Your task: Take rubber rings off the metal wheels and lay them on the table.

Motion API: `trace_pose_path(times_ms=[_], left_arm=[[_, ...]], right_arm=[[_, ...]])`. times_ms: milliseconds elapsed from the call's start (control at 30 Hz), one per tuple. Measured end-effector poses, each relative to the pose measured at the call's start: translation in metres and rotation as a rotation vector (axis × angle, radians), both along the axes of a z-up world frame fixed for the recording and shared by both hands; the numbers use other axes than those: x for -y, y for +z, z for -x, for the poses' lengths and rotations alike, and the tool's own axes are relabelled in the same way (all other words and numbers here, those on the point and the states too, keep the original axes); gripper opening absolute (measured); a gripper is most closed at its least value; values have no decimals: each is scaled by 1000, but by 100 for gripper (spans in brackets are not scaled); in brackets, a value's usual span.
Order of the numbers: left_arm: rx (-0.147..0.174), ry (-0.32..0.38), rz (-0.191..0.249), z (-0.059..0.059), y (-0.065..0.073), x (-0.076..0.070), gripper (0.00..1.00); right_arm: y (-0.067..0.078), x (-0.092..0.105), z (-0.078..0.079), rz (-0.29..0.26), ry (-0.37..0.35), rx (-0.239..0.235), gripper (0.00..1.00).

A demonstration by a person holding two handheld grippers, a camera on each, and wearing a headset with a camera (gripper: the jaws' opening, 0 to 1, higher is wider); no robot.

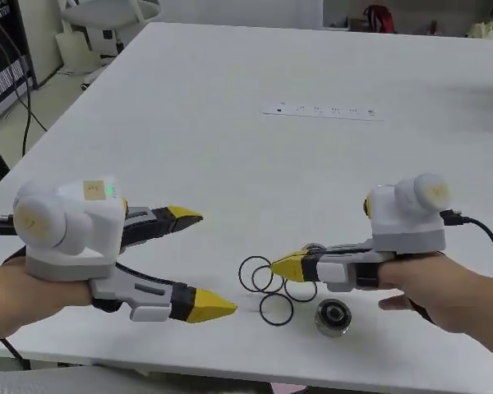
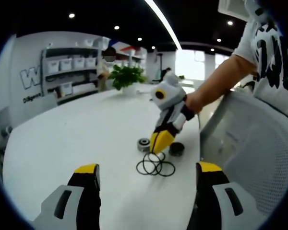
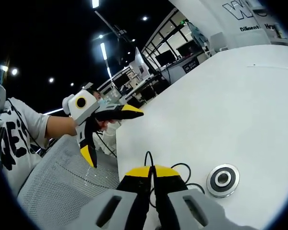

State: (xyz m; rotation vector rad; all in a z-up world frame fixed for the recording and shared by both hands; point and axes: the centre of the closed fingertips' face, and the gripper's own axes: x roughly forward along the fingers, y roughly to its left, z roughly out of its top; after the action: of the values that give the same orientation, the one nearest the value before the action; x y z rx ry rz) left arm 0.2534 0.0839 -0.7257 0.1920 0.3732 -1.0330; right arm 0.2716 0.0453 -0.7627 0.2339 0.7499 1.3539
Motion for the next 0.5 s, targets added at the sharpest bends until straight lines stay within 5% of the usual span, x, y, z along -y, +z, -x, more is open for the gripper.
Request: trace_pose_path(times_ms=[500], left_arm=[[-6,21,2,1,-2,-7,82]], right_arm=[[-23,-13,8,64,19,-35,0]])
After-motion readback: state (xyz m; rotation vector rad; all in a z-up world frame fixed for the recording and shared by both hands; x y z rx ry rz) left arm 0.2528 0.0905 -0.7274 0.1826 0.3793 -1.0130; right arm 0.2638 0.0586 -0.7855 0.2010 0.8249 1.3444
